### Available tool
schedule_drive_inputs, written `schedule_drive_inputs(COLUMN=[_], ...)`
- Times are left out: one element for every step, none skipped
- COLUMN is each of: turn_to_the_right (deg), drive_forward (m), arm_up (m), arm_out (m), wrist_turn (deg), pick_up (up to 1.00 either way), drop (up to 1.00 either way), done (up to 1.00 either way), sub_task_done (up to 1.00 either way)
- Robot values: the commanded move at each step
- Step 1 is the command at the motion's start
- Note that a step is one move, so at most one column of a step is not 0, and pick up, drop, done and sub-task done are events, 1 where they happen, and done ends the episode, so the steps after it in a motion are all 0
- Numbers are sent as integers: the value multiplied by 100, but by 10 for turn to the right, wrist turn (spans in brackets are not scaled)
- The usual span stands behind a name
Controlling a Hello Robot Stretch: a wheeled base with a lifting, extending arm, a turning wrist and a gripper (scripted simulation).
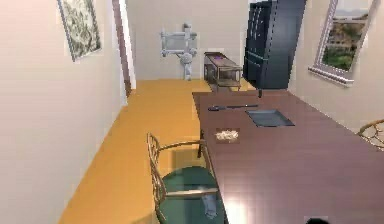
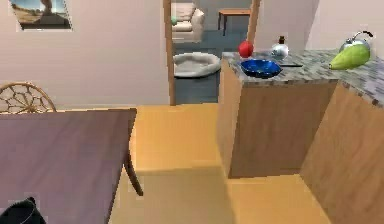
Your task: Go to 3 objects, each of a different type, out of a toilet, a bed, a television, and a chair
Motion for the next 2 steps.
schedule_drive_inputs(turn_to_the_right=[-270, 0], drive_forward=[0, 100], arm_up=[0, 0], arm_out=[0, 0], wrist_turn=[0, 0], pick_up=[0, 0], drop=[0, 0], done=[0, 0], sub_task_done=[0, 0])
